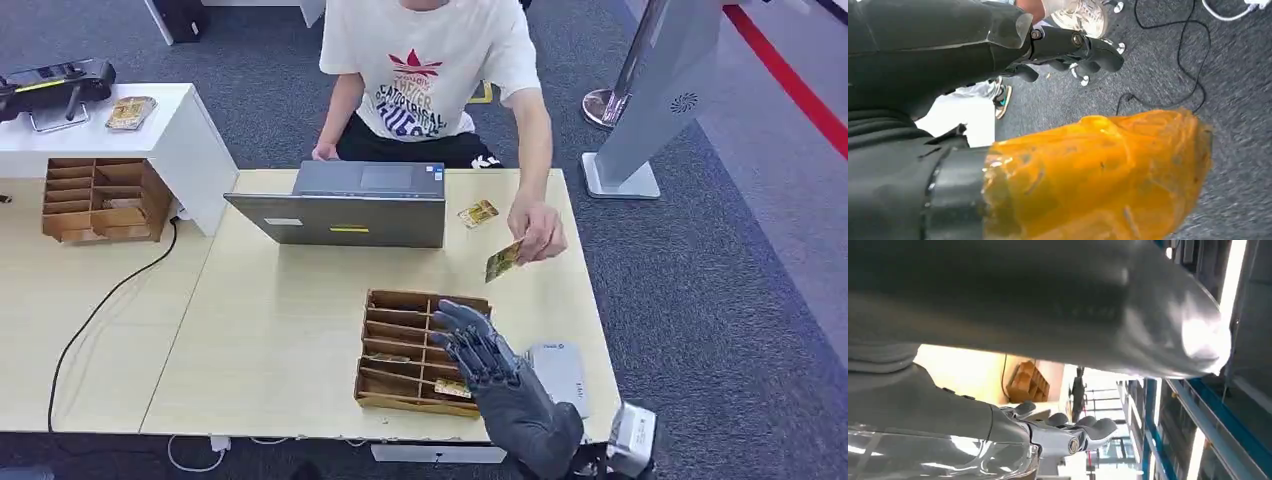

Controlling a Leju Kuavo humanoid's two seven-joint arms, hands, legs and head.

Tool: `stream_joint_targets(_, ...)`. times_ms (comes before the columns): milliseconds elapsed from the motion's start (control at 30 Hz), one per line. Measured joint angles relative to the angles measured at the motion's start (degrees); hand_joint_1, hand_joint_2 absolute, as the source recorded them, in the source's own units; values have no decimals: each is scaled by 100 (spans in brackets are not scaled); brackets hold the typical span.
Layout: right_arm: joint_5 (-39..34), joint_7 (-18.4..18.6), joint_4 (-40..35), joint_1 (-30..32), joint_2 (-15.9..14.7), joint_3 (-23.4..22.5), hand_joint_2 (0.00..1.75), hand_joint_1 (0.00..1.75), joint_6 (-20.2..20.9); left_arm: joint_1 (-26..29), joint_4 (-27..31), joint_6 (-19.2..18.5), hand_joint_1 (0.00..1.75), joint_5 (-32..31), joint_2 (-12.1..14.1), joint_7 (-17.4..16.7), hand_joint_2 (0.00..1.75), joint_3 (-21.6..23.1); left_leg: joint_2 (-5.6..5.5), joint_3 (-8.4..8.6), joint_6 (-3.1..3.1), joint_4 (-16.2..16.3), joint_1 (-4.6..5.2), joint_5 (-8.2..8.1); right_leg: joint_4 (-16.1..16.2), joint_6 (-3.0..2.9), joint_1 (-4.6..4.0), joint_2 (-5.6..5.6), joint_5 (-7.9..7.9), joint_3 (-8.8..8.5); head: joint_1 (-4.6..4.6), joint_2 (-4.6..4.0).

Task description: Pass the card to the sensor for recognition and then transmit it.

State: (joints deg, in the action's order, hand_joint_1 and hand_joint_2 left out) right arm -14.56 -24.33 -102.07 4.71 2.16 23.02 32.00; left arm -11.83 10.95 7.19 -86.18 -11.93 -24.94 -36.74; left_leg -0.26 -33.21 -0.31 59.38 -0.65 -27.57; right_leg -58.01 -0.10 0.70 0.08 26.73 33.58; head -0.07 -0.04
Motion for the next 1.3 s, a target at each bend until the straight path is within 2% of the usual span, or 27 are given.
stream_joint_targets(100, -127, 87, 205, -235, 28, 81, 0, 0, 122, -168, 7, -35, 0, 131, 0, -87, 0, -94, 0, 1, -2, 0, 0, 2, -1, 0, 0, 1, -1, 0, 0, 0)
stream_joint_targets(133, -168, 103, 280, -315, 44, 118, 0, 80, 160, -226, 20, -50, 0, 175, 0, -118, 0, -116, 0, 1, -2, 0, 0, 2, -1, 0, 0, 0, -1, 0, 0, 0)
stream_joint_targets(167, -216, 120, 352, -388, 63, 144, 0, 173, 198, -285, 22, -57, 0, 221, 4, -149, 0, -157, 0, 1, -2, 0, 0, 3, -1, 0, 0, 0, -1, 0, 2, 0)
stream_joint_targets(200, -249, 142, 426, -457, 90, 168, 0, 175, 225, -341, 26, -72, 0, 262, 11, -186, 0, -186, 0, 0, -4, 0, 0, 6, -2, 0, 0, 0, -1, 0, 0, 0)
stream_joint_targets(233, -295, 157, 494, -537, 111, 203, 0, 56, 238, -399, 26, -92, 0, 304, 24, -225, 0, -225, 0, 0, -4, 0, 0, 6, -2, -1, 0, 1, -1, 1, 0, 0)
stream_joint_targets(267, -341, 166, 566, -612, 138, 240, 0, 0, 249, -448, 26, -112, 0, 328, 31, -258, 0, -258, 0, 0, -4, 0, -1, 6, -3, -2, 0, 1, -2, 1, 0, 0)
stream_joint_targets(400, -481, 262, 798, -808, 256, 328, 0, 0, 273, -560, 37, -138, 0, 393, 94, -273, 0, -374, 0, 1, -5, 0, -1, 6, -3, -2, 0, 1, -2, 1, 0, 0)
stream_joint_targets(433, -494, 260, 837, -825, 267, 343, 0, 175, 277, -560, 39, -151, 0, 391, 116, -273, 0, -389, 1, 1, -5, 0, -1, 6, -3, -2, 0, 2, -2, 2, 0, 0)
stream_joint_targets(467, -498, 227, 868, -828, 275, 356, 0, 162, 280, -559, 44, -171, 0, 391, 127, -269, 0, -393, 0, 0, -5, 0, -1, 6, -3, -2, 0, 1, -2, 2, 0, 0)
stream_joint_targets(500, -500, 183, 892, -825, 275, 367, 0, 162, 284, -559, 46, -177, 0, 391, 142, -266, 0, -400, -2, -1, -5, 0, -1, 6, -3, 0, 0, 1, -1, 2, 2, 0)
stream_joint_targets(533, -518, 137, 916, -821, 278, 367, 0, 0, 315, -558, 46, -181, 0, 389, 160, -264, 0, -404, -2, -1, -5, 0, -1, 6, -3, 0, 0, 0, 0, 2, 0, 0)
stream_joint_targets(600, -527, 98, 950, -814, 291, 367, 0, 0, 354, -558, 48, -188, 0, 385, 184, -264, 0, -417, -1, -1, -6, 0, 0, 4, -3, 0, 0, 1, -1, 2, 0, 0)
stream_joint_targets(633, -527, 98, 968, -812, 299, 367, 0, 110, 365, -558, 48, -192, 0, 380, 201, -264, 0, -420, 0, -2, -6, 0, 0, 4, -2, 0, 0, 1, 0, 3, 2, 0)
stream_joint_targets(667, -527, 98, 983, -812, 306, 367, 0, 113, 371, -558, 48, -205, 0, 378, 210, -264, 0, -420, 0, -2, -6, 0, 0, 4, -2, 0, 0, 1, 0, 3, 0, 0)
stream_joint_targets(700, -527, 102, 994, -816, 315, 367, 0, 113, 384, -558, 48, -225, 0, 365, 223, -267, 0, -420, 0, -2, -6, 0, 0, 4, -2, 0, 0, 1, 0, 2, 2, 0)
stream_joint_targets(733, -527, 107, 1005, -822, 323, 367, 0, 0, 393, -558, 50, -240, 0, 354, 234, -273, 0, -420, 0, -2, -6, 0, 0, 4, -2, 0, 0, 1, 0, 2, 2, 0)
stream_joint_targets(900, -590, 271, 1062, -919, 402, 367, 0, 0, 391, -560, 63, -330, 0, 339, 310, -332, 0, -420, 0, 0, -7, 0, -1, 7, -3, -1, 0, 2, -1, 2, 0, 0)
stream_joint_targets(1300, -601, 288, 1149, -967, 402, 367, 0, 0, 393, -576, 74, -374, 0, 387, 444, -376, 0, -468, 0, -1, -8, 0, 0, 7, -2, -1, 0, 2, -1, 2, 2, 0)
